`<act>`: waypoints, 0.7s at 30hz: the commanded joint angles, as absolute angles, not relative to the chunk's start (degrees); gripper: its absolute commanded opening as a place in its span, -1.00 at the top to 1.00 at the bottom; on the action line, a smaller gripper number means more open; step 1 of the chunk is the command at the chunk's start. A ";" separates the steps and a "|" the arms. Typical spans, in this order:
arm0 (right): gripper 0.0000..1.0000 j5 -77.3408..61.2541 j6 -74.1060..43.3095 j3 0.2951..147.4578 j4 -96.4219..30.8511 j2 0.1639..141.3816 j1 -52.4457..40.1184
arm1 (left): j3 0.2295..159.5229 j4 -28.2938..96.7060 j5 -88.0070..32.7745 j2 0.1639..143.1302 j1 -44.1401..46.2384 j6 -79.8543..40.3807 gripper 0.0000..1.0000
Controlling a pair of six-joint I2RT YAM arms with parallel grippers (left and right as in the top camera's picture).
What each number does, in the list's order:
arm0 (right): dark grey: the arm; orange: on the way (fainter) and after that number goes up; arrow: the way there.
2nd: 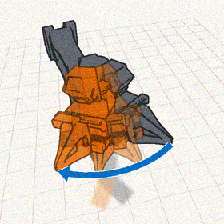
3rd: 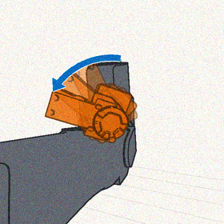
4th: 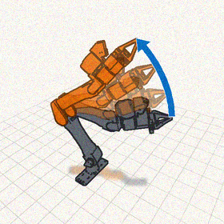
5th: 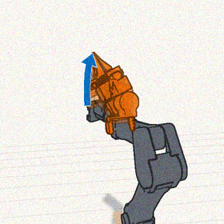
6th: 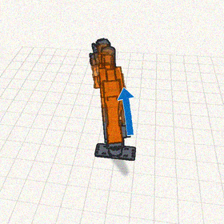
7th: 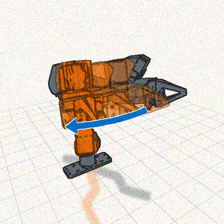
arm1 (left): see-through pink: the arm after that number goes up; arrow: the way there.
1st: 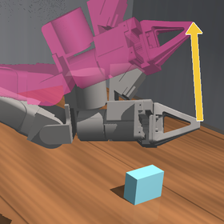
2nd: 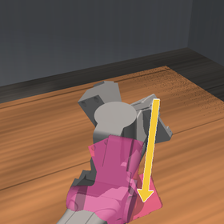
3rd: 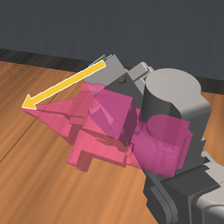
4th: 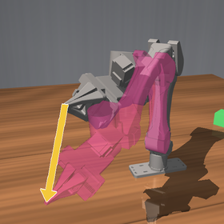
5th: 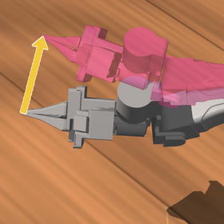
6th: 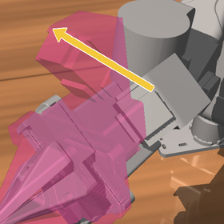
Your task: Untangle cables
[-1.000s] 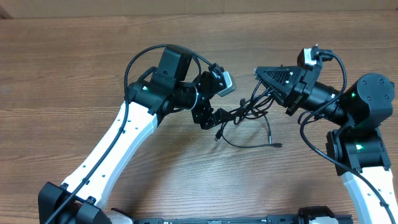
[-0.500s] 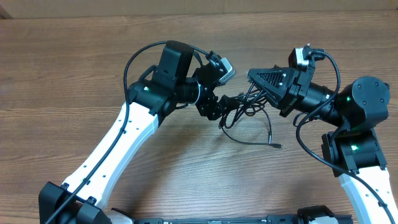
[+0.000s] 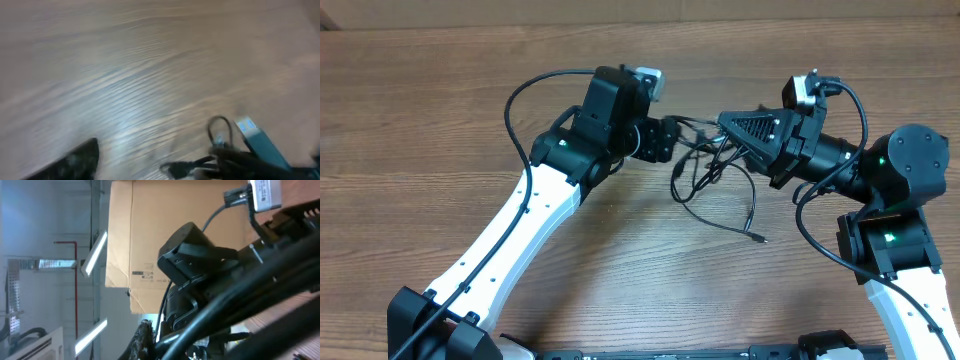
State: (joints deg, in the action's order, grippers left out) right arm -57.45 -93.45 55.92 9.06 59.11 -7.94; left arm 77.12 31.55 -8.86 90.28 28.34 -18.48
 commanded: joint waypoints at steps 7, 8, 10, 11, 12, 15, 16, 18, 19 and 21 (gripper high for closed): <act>0.92 -58.85 -94.56 57.84 12.16 58.63 -8.29 | 77.41 36.80 -2.98 91.09 17.34 -35.05 -0.02; 0.93 -58.83 -94.56 57.84 12.16 58.63 -8.29 | 77.41 37.34 -3.55 91.09 16.08 -35.86 -0.01; 0.92 -58.78 -94.54 57.84 12.16 58.63 -8.29 | 77.41 39.05 -4.56 91.09 13.17 -37.82 -0.08; 0.92 -58.72 -94.54 57.84 12.16 58.63 -8.29 | 77.41 40.42 -4.56 91.09 11.55 -38.83 -0.16; 0.93 -58.59 -94.52 57.84 12.16 58.63 -8.29 | 77.41 41.19 -4.67 91.09 10.81 -38.87 -0.19; 0.92 -58.15 -94.52 57.84 12.16 58.63 -8.29 | 77.41 43.70 -5.50 91.09 8.58 -38.81 -0.46; 0.92 -58.00 -94.50 57.84 12.16 58.63 -8.29 | 77.41 44.56 -5.54 91.09 7.86 -38.79 -0.50; 0.92 -58.00 -94.50 57.84 12.16 58.63 -8.29 | 77.41 45.34 -5.63 91.09 6.87 -38.79 -0.51; 0.92 -58.00 -94.50 57.84 12.16 58.63 -8.29 | 77.41 45.43 -5.85 91.09 6.74 -38.79 -0.51; 0.93 -58.00 -94.48 57.84 12.16 58.63 -8.29 | 77.41 45.63 -6.11 91.09 6.68 -38.74 -0.54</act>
